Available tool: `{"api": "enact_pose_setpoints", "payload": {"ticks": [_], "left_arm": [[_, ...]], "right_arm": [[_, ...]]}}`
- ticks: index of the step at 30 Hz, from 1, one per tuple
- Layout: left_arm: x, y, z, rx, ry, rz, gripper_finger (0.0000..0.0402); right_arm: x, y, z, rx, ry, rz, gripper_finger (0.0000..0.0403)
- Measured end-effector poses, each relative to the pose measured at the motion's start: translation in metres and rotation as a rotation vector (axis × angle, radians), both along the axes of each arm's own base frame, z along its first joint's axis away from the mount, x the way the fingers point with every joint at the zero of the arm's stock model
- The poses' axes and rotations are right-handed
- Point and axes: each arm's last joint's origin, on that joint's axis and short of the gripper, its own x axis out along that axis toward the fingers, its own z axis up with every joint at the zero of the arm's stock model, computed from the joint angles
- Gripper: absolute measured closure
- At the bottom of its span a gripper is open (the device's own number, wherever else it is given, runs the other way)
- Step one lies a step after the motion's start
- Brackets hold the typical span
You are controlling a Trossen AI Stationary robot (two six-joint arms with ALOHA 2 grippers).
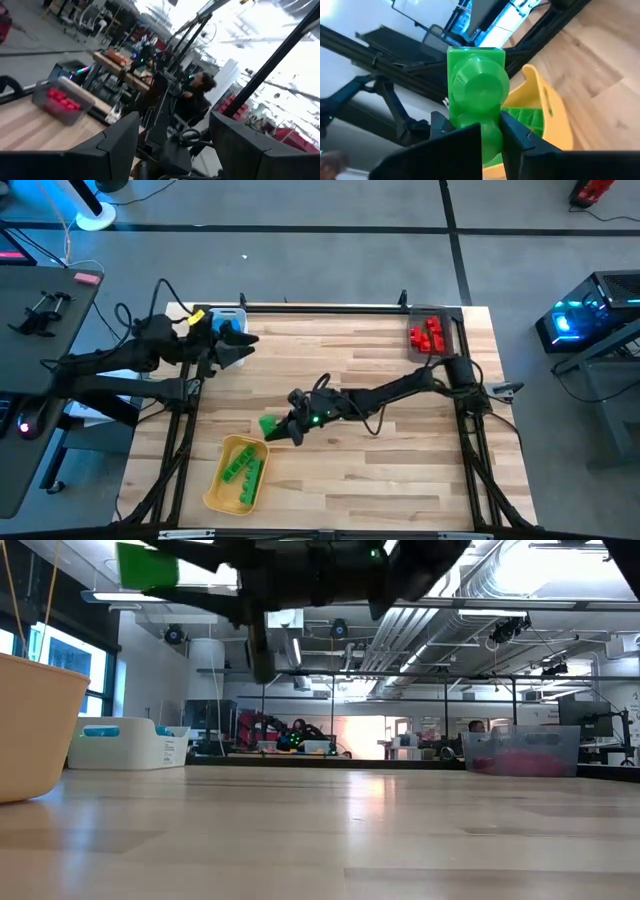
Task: Sort blocks
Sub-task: Put the green game piece into the yellow bin, then return to Home Position
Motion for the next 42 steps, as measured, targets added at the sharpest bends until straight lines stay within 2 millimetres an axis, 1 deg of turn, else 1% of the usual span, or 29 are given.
{"api": "enact_pose_setpoints", "payload": {"ticks": [2,5,8,12,14,18,21,23,26,31,35,38,40,42], "left_arm": [[0.002,0.0,-0.002,0.004,0.018,-0.01,0.0174],[0.006,0.0,-0.003,0.0,0.027,-0.032,0.0174],[0.011,-0.001,-0.006,-0.003,0.044,-0.063,0.0174],[0.015,-0.004,-0.007,-0.002,0.043,-0.085,0.0174],[0.017,-0.005,-0.007,-0.002,0.044,-0.093,0.0174],[0.017,-0.007,-0.007,-0.003,0.043,-0.09,0.0174],[0.017,-0.008,-0.007,-0.019,0.044,-0.079,0.0174],[0.017,-0.009,-0.007,-0.03,0.042,-0.078,0.0174],[0.017,-0.009,-0.007,-0.032,0.043,-0.072,0.0174],[0.017,-0.009,-0.007,-0.035,0.043,-0.046,0.0174],[0.017,-0.009,-0.007,-0.036,0.042,-0.039,0.0174],[0.017,-0.009,-0.007,-0.036,0.042,-0.036,0.0174],[0.017,-0.009,-0.007,-0.036,0.042,-0.037,0.0174],[0.017,-0.009,-0.007,-0.034,0.042,-0.04,0.0174]], "right_arm": [[0.002,0.007,-0.007,0.027,0.005,-0.015,0.0399],[0.011,0.019,-0.005,0.014,0.0,-0.009,0.0399],[0.029,0.031,0.005,-0.031,0.011,0.016,0.0399],[0.053,0.043,0.006,-0.145,0.099,0.074,0.0399],[0.063,0.048,0.005,-0.183,0.123,0.109,0.0399],[0.077,0.054,0.01,-0.218,0.086,0.157,0.0399],[0.082,0.056,0.006,-0.218,0.088,0.165,0.0397],[0.082,0.057,0.003,-0.221,0.105,0.16,0.0391],[0.081,0.057,0.002,-0.219,0.138,0.143,0.0363],[0.08,0.059,0.001,-0.229,0.139,0.179,0.0275],[0.081,0.062,0.01,-0.235,0.108,0.242,0.021],[0.082,0.059,0.021,-0.249,0.091,0.293,0.0184],[0.082,0.054,0.032,-0.275,0.116,0.315,0.0178],[0.08,0.049,0.044,-0.337,0.16,0.34,0.0177]]}}
